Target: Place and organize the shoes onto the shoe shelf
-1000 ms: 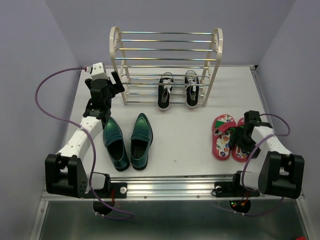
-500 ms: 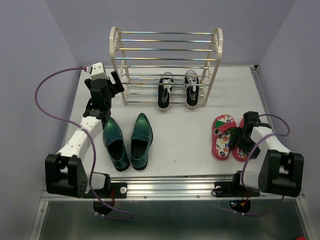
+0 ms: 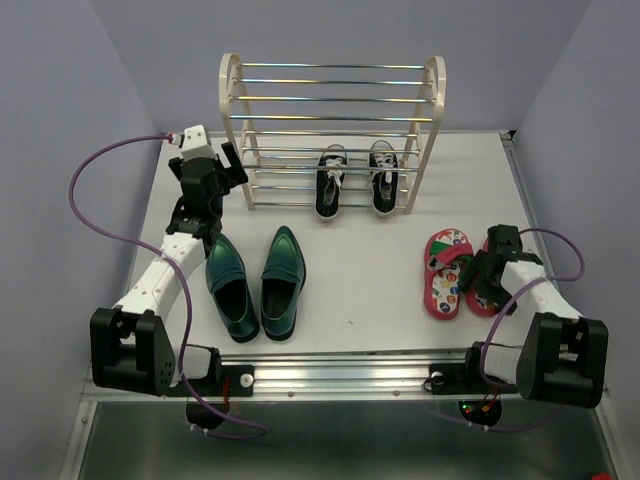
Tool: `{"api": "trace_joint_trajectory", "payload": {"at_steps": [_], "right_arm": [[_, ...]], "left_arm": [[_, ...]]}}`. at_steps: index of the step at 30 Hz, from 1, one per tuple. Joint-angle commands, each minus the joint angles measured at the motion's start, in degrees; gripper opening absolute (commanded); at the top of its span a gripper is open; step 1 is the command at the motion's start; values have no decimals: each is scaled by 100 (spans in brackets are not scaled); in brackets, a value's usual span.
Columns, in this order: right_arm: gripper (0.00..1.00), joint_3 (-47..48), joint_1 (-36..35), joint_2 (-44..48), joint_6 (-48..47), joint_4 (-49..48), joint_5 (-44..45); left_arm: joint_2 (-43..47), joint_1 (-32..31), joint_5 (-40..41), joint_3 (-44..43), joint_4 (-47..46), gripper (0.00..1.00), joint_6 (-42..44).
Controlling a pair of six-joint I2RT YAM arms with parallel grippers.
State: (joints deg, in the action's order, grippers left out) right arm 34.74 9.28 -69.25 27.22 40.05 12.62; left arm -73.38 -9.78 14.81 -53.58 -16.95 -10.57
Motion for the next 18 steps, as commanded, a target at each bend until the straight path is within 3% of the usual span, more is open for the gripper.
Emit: {"api": "trace_joint_trajectory", "payload": {"at_steps": [1,8,9,10,12,14,16,18], "right_arm": [[100,191,-58,184,222,-1695,-23],[98,428,-58,-18,582,-1175,399],[96,402,-58,-44,565,-1210,338],[85,384,-58,-79,521,-1280,224],[76,332,-58,-202,486,-1324,144],[76,297,-58,-255,468,-1403,100],[88,270,-58,-325,468,-1447,135],[90,279,-58,-369,477,-1439,144]], "left_arm": [[114,-24,92,-29,-265,99,81],[96,-24,163,-3,-256,99,99],[96,-24,145,-3,-274,99,99],[79,-24,136,-12,-274,99,107],[44,-24,128,-47,-248,99,108],[26,-24,128,-65,-230,99,108],[26,-24,128,-65,-212,99,108],[43,-24,136,-56,-212,99,108]]}}
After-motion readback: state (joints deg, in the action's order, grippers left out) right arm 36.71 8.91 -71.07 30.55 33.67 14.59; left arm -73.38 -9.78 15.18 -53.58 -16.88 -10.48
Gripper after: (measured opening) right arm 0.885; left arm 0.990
